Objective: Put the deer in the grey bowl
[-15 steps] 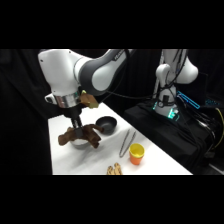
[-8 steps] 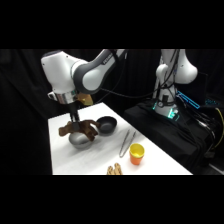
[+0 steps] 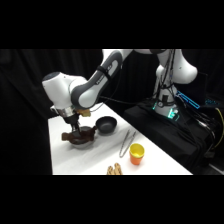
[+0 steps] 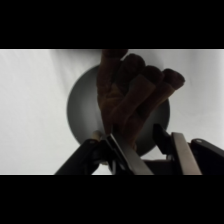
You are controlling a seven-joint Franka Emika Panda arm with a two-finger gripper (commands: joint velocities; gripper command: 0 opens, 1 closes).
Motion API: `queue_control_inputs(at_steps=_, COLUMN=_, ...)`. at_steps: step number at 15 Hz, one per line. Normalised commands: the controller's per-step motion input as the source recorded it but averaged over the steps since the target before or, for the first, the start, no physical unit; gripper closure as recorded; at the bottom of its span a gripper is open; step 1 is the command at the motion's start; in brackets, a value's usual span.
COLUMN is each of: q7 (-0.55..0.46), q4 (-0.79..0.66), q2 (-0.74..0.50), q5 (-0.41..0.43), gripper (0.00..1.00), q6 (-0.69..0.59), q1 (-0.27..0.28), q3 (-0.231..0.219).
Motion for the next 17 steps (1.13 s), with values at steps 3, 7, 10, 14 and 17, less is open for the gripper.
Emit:
queue_control_inputs(at_steps=3, q7=0.04, q4=0.31, q2=0.16, q5=0.022, gripper=0.0, q6=-0.08, q1=-0.024, q3=-0.01)
queue_control_inputs(at_steps=7, q7=0.06, q4=0.13, q2=-0.13, q5=-0.041, gripper=0.0, q6=-0.13, q1=0.025, q3=-0.042)
queue_control_inputs(at_steps=10, q7=0.07, q4=-0.01, q2=-0.36, q5=-0.088, gripper=0.0, q6=-0.23, q1=0.056, q3=-0.051)
queue_control_inputs(at_steps=14, q7=0.04, q4=-0.04, q2=-0.38, q5=-0.099, gripper=0.0, q6=-0.34, q1=0.054, q3=-0.02)
queue_control_inputs(at_steps=17, q7=0.01, q4=-0.01, q2=-0.27, q5=-0.086, gripper=0.0, q6=-0.33, q1=0.038, q3=0.025)
